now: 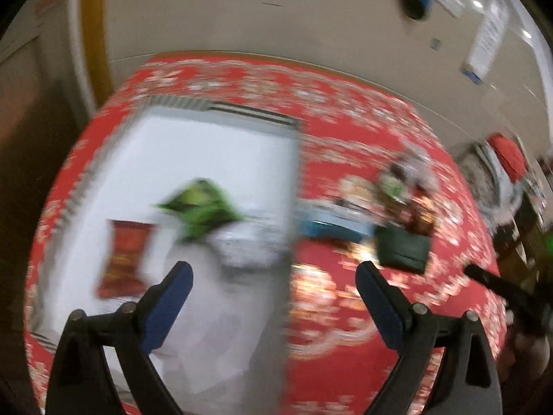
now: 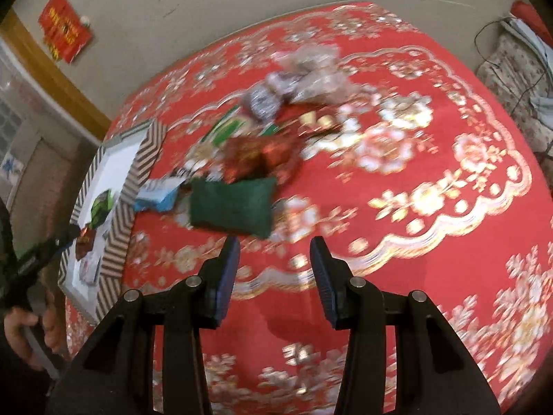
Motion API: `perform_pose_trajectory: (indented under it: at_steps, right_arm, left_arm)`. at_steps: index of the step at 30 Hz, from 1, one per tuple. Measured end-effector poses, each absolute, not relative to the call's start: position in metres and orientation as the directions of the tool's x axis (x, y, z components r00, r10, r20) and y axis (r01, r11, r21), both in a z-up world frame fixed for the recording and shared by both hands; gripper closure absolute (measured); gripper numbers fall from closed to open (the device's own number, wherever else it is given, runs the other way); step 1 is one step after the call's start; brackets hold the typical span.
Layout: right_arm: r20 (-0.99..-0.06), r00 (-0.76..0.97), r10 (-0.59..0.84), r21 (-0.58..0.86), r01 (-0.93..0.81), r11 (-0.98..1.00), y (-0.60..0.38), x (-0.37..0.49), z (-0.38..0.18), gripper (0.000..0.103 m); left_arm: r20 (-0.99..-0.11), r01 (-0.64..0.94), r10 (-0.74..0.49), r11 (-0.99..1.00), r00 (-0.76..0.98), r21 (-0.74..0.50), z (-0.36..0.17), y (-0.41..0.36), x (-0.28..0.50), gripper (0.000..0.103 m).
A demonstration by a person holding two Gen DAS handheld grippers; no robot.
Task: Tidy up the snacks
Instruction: 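Move both tools back to the remaining snacks on the tablecloth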
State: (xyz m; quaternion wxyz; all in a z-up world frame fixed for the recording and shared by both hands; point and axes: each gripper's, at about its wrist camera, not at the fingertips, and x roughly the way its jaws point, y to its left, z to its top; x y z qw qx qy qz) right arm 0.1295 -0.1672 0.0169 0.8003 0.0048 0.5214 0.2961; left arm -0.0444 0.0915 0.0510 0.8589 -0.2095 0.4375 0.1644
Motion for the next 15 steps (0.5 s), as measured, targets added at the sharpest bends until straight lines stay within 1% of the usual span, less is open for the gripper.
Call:
perform_pose_trajectory:
  at_steps: [3, 6, 8, 10, 15]
  right_arm:
    - [-0.822, 0.274, 0.499, 0.31, -0.521, 0.795, -0.165, 0.144, 0.02, 0.061]
    - [-0.81, 0.242, 0.534, 0.262, -0.665, 0.699, -0.142, 0.162, 0.024, 0.061]
    - [-0.809, 0.206, 0.551, 0.236, -0.745, 0.624, -0.124, 0.168, 0.025, 0.061]
    - [-0.814, 0.205, 0.544, 0.167, -0.813, 0.558, -0.105, 0.177, 0.024, 0.061]
    - [-0.835, 0.109, 0.539, 0.165, -0.885, 0.435, -0.079, 0.196, 0.013, 0.061]
  left_arm:
    - [-0.837, -0.421, 0.05, 0.879, 0.545, -0.222, 0.046, 0.056, -0.034, 0.007]
    - [-0.862, -0.393, 0.025, 0.896, 0.507, -0.205, 0.039, 0.029, -0.029, 0.007]
    - [-0.867, -0.403, 0.038, 0.895, 0.497, -0.192, 0.04, 0.021, -0.029, 0.007]
    - [-0.868, -0.436, 0.066, 0.882, 0.491, -0.18, 0.042, 0.021, -0.032, 0.007]
    - [-0.878, -0.546, 0.127, 0.82, 0.462, -0.168, 0.039, 0.03, -0.048, 0.007]
